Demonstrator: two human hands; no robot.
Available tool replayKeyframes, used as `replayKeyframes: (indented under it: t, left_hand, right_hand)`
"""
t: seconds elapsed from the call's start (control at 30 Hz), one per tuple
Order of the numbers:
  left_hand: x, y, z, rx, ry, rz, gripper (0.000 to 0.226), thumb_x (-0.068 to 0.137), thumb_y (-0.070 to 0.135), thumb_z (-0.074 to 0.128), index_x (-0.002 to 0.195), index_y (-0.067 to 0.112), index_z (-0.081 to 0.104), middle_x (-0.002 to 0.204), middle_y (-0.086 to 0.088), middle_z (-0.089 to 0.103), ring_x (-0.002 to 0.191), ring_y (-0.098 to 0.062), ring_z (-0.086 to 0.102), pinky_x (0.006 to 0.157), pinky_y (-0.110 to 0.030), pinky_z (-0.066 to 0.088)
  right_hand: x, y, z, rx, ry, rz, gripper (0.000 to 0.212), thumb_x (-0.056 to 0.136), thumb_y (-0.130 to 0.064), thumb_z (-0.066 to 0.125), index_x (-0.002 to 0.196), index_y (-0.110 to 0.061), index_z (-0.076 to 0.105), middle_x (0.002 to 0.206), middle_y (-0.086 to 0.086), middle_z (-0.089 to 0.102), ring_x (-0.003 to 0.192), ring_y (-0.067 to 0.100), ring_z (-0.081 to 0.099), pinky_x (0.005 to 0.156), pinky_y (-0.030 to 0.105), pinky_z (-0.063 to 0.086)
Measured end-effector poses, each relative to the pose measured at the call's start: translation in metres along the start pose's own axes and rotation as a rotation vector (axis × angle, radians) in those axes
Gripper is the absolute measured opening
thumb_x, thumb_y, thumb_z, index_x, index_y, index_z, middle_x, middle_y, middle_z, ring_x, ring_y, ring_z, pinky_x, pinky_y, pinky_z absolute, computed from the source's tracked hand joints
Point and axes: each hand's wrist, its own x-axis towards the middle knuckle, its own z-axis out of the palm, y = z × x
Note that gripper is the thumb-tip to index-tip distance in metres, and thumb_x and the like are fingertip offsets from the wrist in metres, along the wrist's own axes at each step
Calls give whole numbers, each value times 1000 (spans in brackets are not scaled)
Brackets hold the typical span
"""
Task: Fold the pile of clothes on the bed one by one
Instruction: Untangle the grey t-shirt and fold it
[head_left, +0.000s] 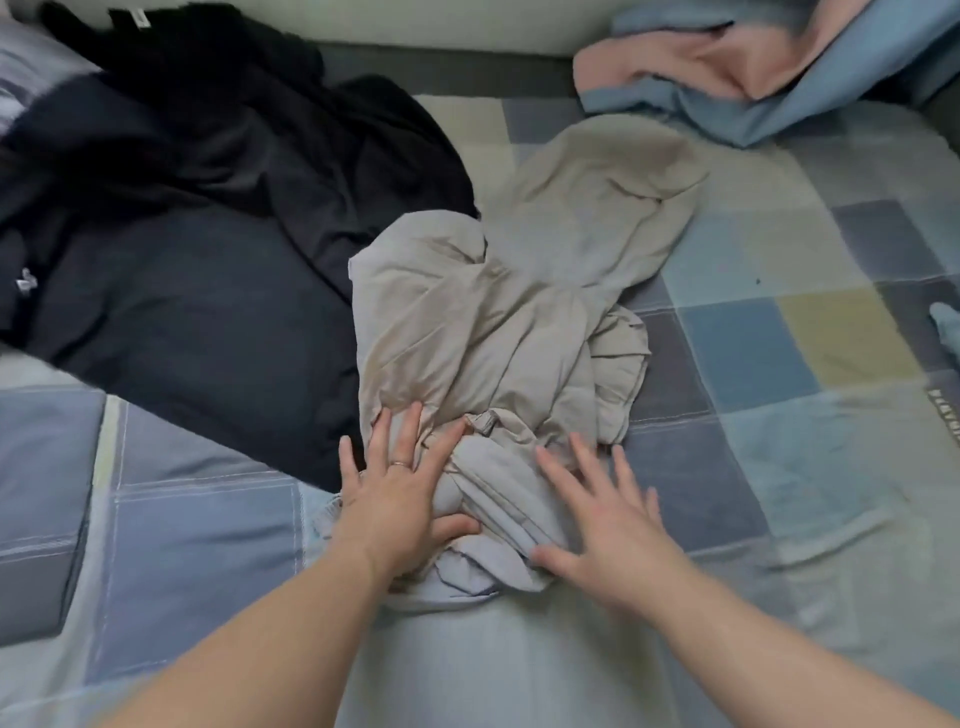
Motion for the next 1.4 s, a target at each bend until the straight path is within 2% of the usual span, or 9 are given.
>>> replayKeyframes:
  t: [0.17, 0.27, 0.4, 0.67, 0.8, 0.87, 1.1, 1.27, 1.4]
  left_hand:
    - [0, -4, 26, 46, 248, 38, 83, 82, 86, 27, 155, 53, 7, 169, 0, 2, 156, -29, 2, 118, -62, -4]
    - [3, -6, 36, 80, 306, 54, 72, 88, 76, 29, 155, 53, 14, 169, -1, 9, 155, -28, 9, 118, -63, 1]
    - [3, -6, 36, 62, 311, 60, 60, 95, 66, 27, 153, 55, 17, 169, 1, 8, 155, -27, 7, 118, -61, -1]
    - [-10, 1, -21, -113, -36, 35, 45, 105, 54, 20, 147, 67, 10, 168, 10, -11, 154, -16, -17, 120, -57, -13]
    - [-84, 26, -68, -370, 50, 110, 46, 105, 47, 26, 148, 63, 25, 167, 4, 18, 155, -19, 12, 125, -51, 8]
    - [-136, 46, -97, -691, 56, 93, 44, 105, 41, 33, 145, 58, 38, 152, 6, 49, 140, -16, 43, 117, -39, 33]
    - [-361, 106, -242, -910, 337, 37, 32, 104, 15, 46, 127, 28, 64, 118, 9, 66, 113, -14, 60, 92, -24, 45]
    - [-505, 134, -347, -1080, 521, -49, 29, 98, 10, 50, 101, 32, 69, 101, 3, 75, 98, -17, 70, 92, -38, 56]
    - [-592, 165, -427, -1213, 616, -71, 31, 98, 4, 50, 93, 24, 74, 88, 1, 73, 77, -8, 66, 73, -23, 53]
  right_hand:
    - [40, -11, 50, -101, 80, 68, 89, 80, -91, 21, 149, -53, -21, 157, -9, -41, 148, 44, -20, 109, 78, -2]
    - [49, -14, 68, -141, 157, 109, 84, 83, -82, 12, 154, -44, -10, 165, 1, -23, 147, 49, -5, 104, 84, 2]
    - [49, -13, 68, -155, 125, 120, 81, 77, -76, 0, 146, -45, -29, 154, -2, -44, 144, 45, -23, 106, 82, -7]
    - [20, -13, -4, 65, -179, 94, 52, 105, -56, 18, 155, -53, 2, 164, -20, -22, 153, 28, -20, 117, 69, -7]
    - [-75, -22, -37, 223, -18, 37, 44, 107, -31, 32, 150, -41, 39, 164, -9, 27, 152, 26, 20, 118, 48, 22]
    - [-133, -31, -57, 460, 168, 24, 38, 100, -9, 40, 121, -30, 64, 125, 2, 64, 121, 25, 54, 85, 29, 41]
    - [-399, -61, -161, 990, 489, -12, 39, 90, 6, 37, 82, -21, 64, 81, 2, 62, 77, 19, 57, 65, 32, 52]
    - [-554, -80, -243, 1123, 498, -209, 21, 99, -10, 50, 92, -21, 67, 91, 4, 67, 85, 20, 62, 68, 36, 55]
    - [-631, -103, -289, 1332, 435, -280, 19, 102, -16, 50, 116, -19, 62, 116, 9, 68, 105, 25, 66, 73, 39, 58]
